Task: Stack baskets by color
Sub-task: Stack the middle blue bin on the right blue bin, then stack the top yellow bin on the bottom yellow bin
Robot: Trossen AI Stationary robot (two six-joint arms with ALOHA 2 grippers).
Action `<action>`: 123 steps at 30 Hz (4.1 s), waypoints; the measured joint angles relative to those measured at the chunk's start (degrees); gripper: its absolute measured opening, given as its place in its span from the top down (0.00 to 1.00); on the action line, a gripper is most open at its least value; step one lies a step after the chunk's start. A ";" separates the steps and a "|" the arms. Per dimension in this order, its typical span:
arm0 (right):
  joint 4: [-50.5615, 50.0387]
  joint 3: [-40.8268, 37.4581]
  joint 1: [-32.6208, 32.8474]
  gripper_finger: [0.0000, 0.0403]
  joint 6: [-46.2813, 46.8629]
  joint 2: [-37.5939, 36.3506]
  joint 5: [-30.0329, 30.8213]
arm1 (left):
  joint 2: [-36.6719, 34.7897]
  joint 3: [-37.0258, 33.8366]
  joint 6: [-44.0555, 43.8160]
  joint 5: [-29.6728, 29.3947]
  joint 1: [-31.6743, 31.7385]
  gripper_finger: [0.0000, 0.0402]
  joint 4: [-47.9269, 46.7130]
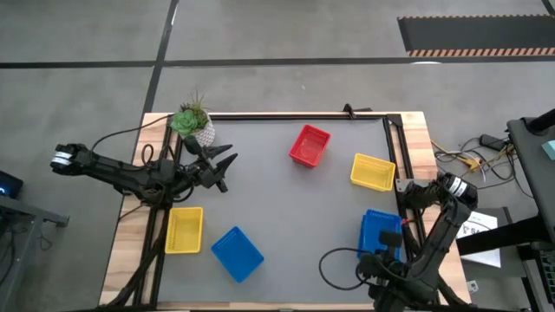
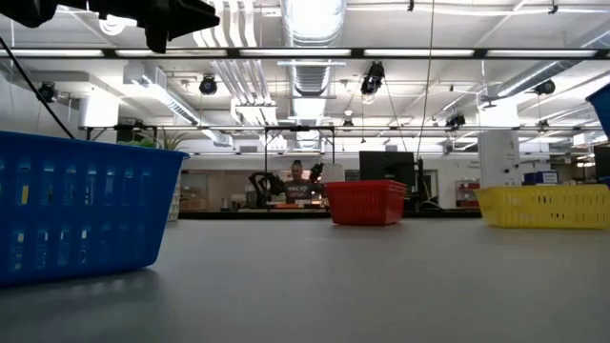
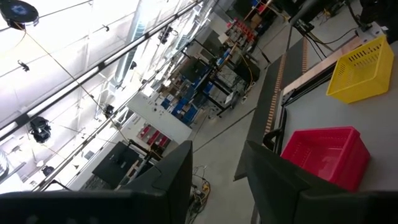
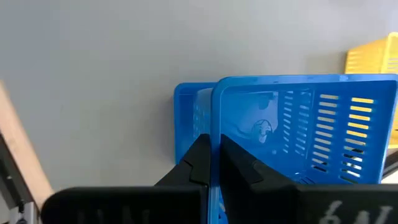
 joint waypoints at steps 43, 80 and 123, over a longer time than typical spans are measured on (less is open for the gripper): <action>5.35 -3.74 -1.89 0.69 6.26 -0.61 -3.37 | 0.00 0.02 0.01 -0.02 0.00 0.68 -0.02; 17.70 -15.59 -5.25 0.98 5.02 -7.77 -4.77 | 0.02 0.02 -0.22 0.02 0.00 0.68 -0.04; 105.48 -66.77 -40.53 0.98 -73.86 -38.37 23.96 | 17.52 -2.13 -46.73 11.08 -0.37 0.68 0.98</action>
